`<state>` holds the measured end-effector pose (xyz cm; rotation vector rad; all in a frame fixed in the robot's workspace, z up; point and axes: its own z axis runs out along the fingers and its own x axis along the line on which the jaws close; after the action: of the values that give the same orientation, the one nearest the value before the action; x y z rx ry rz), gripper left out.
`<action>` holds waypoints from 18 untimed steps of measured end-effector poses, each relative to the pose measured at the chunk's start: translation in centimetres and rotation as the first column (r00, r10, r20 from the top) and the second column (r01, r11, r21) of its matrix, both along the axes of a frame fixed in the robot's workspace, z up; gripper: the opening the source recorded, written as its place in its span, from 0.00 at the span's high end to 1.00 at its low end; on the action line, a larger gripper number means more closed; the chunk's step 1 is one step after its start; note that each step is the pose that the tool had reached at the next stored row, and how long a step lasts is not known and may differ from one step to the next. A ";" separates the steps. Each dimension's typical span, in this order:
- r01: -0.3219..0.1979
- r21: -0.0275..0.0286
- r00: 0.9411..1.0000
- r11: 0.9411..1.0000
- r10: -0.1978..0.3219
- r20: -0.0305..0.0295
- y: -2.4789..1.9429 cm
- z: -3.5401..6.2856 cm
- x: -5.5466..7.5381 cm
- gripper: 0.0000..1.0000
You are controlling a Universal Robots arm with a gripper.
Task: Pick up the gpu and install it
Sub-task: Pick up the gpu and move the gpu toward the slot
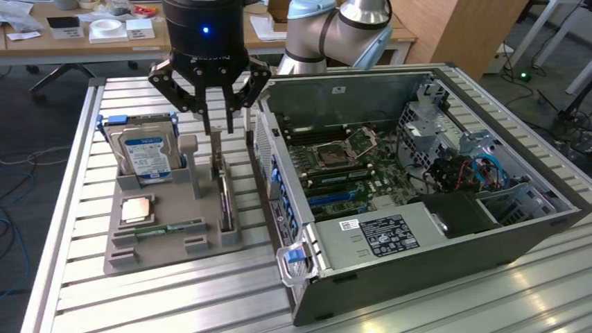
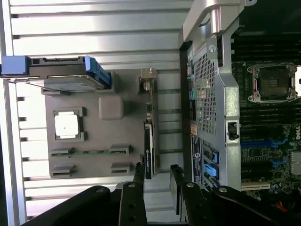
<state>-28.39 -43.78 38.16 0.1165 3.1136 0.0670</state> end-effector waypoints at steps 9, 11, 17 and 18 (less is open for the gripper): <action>0.000 0.000 1.000 1.000 0.000 0.000 0.00 -1.63 0.0 0.64; 0.000 0.000 1.000 1.000 0.000 0.000 0.00 -2.00 0.0 0.64; 0.000 0.000 1.000 1.000 0.000 0.000 0.00 -3.10 0.0 0.64; 0.000 0.000 1.000 1.000 0.000 0.000 0.00 -3.27 0.0 0.64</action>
<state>-28.39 -43.78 34.89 0.1165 3.1137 0.0669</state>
